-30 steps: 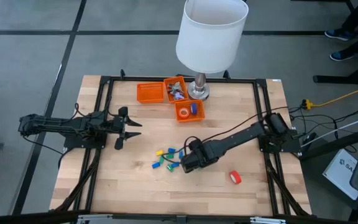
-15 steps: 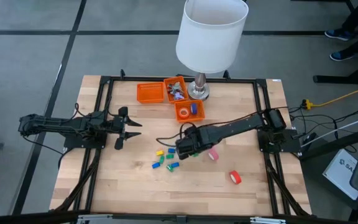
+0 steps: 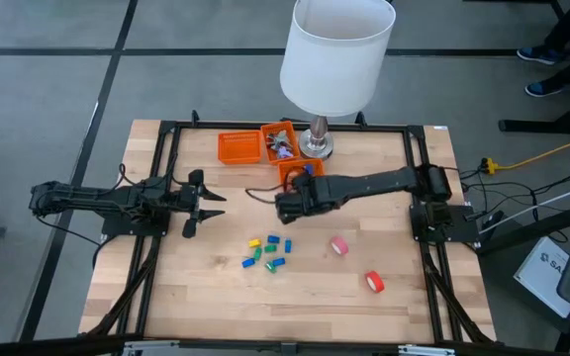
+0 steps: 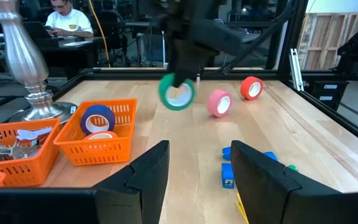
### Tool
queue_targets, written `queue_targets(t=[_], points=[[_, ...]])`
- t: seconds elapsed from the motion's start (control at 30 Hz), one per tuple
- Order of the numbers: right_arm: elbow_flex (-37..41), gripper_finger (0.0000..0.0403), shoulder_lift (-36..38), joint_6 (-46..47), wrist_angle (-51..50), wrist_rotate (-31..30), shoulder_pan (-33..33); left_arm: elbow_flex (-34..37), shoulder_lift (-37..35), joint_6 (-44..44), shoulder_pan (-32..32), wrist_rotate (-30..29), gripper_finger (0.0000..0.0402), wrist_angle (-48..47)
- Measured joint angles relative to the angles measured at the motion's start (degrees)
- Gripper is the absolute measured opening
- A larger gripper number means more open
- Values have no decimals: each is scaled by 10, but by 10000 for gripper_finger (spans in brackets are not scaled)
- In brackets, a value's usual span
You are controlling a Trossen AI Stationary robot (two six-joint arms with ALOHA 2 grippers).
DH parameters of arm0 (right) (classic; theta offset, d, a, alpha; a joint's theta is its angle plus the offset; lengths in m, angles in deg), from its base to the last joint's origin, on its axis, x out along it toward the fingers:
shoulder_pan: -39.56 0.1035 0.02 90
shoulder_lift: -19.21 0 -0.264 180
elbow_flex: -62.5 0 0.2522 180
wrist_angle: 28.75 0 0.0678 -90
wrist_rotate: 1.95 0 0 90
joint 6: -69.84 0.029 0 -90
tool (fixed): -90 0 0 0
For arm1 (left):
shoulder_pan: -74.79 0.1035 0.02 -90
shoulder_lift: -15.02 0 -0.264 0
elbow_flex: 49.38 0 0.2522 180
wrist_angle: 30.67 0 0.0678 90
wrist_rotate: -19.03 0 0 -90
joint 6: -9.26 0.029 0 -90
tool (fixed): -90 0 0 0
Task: Pick and place Stapler, Stapler remover, tape
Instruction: Put the green tape into the bottom right orange basket
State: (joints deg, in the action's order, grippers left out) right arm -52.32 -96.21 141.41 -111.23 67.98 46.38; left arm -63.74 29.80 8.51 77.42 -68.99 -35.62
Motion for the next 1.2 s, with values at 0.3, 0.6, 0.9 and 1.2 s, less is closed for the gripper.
queue_targets(t=[0.3,0.6,0.9,1.2], points=[[-2,110,0,-13,-32,0,-76,0,0,0,0,0,169,0],[-2,110,1,-14,-71,-10,-134,0,0,0,0,0,169,0],[15,121,2,-38,-38,-32,-166,0,0,0,0,0,169,0],[50,129,2,-50,15,-28,-183,0,0,0,0,0,169,0]])
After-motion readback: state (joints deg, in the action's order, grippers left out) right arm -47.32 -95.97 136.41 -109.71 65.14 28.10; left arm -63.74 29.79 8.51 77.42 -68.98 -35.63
